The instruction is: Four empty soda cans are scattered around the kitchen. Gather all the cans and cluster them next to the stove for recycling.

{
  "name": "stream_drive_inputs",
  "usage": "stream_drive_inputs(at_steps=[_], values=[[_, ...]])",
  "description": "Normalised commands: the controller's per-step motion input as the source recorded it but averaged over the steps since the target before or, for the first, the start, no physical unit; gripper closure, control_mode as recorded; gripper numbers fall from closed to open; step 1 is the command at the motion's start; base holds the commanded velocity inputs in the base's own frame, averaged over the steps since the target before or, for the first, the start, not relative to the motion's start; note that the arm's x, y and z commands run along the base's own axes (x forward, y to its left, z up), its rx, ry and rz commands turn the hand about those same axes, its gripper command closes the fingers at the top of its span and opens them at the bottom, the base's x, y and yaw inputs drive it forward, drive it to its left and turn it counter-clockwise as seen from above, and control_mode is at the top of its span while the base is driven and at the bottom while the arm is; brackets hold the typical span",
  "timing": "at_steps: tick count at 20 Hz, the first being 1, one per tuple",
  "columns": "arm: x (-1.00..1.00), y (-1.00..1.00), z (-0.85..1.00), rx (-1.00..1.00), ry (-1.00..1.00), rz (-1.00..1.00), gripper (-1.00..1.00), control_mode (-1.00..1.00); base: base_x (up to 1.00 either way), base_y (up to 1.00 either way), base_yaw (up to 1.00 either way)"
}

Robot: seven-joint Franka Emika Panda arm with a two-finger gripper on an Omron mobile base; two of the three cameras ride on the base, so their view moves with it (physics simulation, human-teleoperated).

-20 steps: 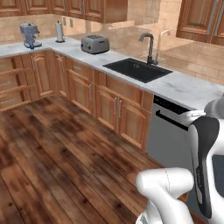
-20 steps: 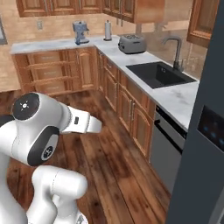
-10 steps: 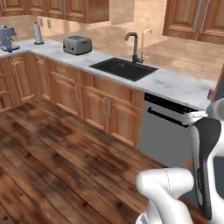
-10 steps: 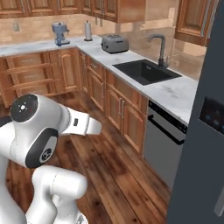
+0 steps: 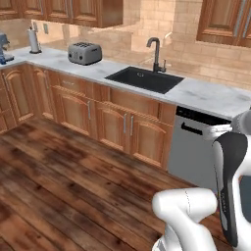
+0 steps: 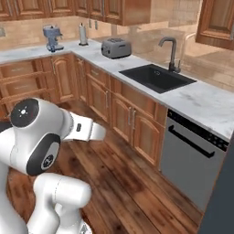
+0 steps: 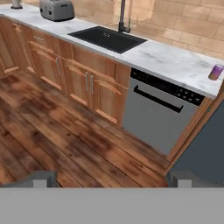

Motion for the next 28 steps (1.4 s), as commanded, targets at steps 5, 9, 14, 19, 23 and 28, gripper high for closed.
stream_drive_inputs(at_steps=[5,9,14,19,23,28], values=[[0.00,0.00,0.00,0.00,0.00,0.00,-1.00,1.00,0.43,0.18,-0.42],[0.00,0.00,0.00,0.00,0.00,0.00,-1.00,1.00,0.39,0.00,-0.41],[0.00,0.00,0.00,0.00,0.00,0.00,-1.00,1.00,0.41,0.17,-0.46],[0.00,0.00,0.00,0.00,0.00,0.00,-1.00,1.00,0.56,0.43,-0.42],[0.00,0.00,0.00,0.00,0.00,0.00,-1.00,1.00,0.34,0.60,-0.24],[0.00,0.00,0.00,0.00,0.00,0.00,-1.00,1.00,0.31,0.70,-0.22]])
